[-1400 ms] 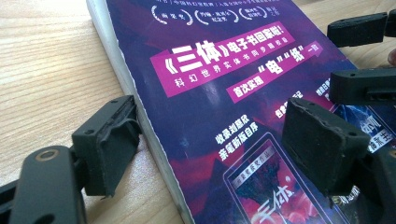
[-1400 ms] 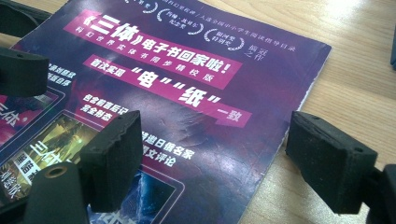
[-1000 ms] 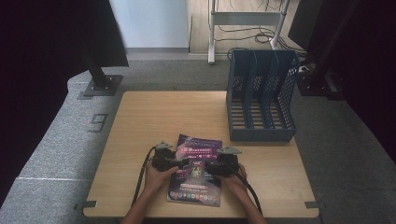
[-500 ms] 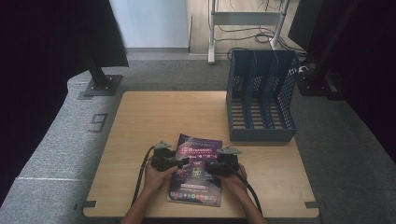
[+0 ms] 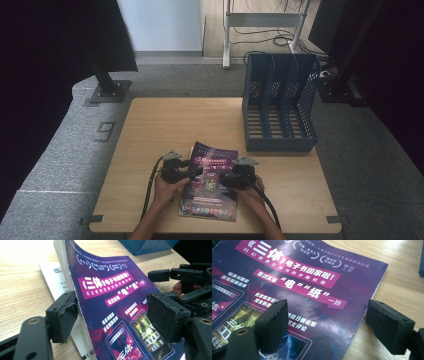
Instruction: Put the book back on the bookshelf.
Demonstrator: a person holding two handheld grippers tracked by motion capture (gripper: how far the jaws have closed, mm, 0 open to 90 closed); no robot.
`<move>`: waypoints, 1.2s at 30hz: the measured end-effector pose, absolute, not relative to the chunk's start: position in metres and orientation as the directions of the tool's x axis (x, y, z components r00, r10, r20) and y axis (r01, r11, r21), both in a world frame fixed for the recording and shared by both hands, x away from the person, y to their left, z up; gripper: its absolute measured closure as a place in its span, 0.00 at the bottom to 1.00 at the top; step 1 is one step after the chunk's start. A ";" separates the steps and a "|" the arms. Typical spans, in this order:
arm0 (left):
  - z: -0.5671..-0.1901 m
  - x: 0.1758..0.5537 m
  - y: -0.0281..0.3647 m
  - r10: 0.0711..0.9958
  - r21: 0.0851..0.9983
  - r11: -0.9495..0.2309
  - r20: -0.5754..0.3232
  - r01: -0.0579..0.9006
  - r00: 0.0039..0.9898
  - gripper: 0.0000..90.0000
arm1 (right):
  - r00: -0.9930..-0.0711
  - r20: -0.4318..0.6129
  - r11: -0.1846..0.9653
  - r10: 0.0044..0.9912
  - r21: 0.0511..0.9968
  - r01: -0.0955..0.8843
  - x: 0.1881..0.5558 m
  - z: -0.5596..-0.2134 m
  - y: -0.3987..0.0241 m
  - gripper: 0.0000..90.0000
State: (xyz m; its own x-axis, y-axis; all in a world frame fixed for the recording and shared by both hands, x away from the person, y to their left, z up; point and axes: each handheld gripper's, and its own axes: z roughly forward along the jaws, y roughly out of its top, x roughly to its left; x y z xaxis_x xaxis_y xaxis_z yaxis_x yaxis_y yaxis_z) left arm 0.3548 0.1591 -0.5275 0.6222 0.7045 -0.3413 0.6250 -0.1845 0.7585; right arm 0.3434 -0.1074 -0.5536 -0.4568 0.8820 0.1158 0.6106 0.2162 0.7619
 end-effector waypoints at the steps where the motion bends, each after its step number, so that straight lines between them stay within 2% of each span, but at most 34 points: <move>1: -0.527 0.355 0.159 0.703 0.763 -0.184 -0.339 0.620 0.625 0.29 | -0.457 0.115 0.217 0.882 0.762 0.610 0.343 -0.554 -0.107 0.20; 7: -0.527 0.356 0.158 0.681 0.759 -0.178 -0.364 0.626 0.635 0.31 | -0.456 0.117 0.216 0.882 0.761 0.612 0.343 -0.554 -0.107 0.20; 12: -0.529 0.356 0.155 0.694 0.754 -0.207 -0.336 0.624 0.637 0.31 | -0.456 0.118 0.215 0.882 0.760 0.613 0.343 -0.554 -0.107 0.20; 28: -0.537 0.377 0.152 0.694 0.721 -0.235 -0.346 0.652 0.632 0.36 | -0.457 0.117 0.216 0.882 0.761 0.612 0.343 -0.554 -0.107 0.20; 36: -0.540 0.383 0.144 0.715 0.717 -0.266 -0.302 0.645 0.630 0.39 | -0.458 0.116 0.217 0.882 0.761 0.611 0.344 -0.554 -0.107 0.20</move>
